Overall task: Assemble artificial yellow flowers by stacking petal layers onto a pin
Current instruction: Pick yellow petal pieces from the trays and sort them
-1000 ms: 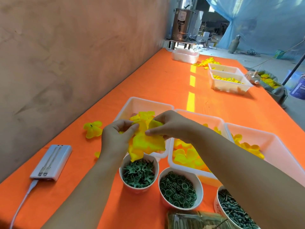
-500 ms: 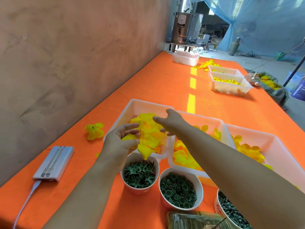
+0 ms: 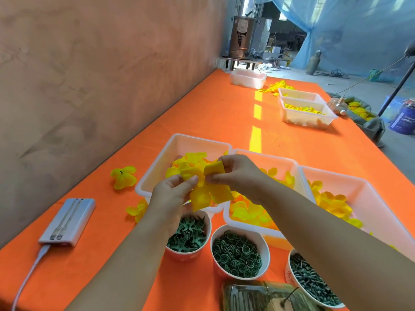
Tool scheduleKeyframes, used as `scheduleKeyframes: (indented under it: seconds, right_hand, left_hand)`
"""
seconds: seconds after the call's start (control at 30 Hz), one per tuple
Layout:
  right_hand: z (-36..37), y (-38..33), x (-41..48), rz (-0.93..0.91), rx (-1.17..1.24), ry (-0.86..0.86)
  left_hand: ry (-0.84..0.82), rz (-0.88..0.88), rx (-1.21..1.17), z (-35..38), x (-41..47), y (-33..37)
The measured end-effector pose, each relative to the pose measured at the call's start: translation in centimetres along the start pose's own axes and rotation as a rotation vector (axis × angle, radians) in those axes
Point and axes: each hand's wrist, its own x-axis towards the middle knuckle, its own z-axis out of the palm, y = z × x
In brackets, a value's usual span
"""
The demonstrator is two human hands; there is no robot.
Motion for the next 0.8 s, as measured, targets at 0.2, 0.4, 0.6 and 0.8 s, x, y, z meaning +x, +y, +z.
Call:
scheduleKeyframes:
  seconds: [0.2,0.4,0.6,0.8]
  right_hand:
    - [-0.3,-0.6,-0.9,0.038,-0.07,-0.037]
    - [-0.7,-1.7,-0.9,-0.017,-0.129,-0.055]
    - [0.1,-1.3,-1.0,-0.179,-0.003,0.158]
    - [0.0,-2.2,-1.6,-0.42,0.122,0.189]
  left_hand:
    - [0.002,0.066,0.155,0.9,-0.8,0.1]
    - [-0.021,0.097,0.234,1.8,-2.0,1.2]
    - [-0.147,-0.129,-0.077,1.0,-1.4,1.0]
    - [0.054,-0.302,-0.178,-0.2,0.1,-0.1]
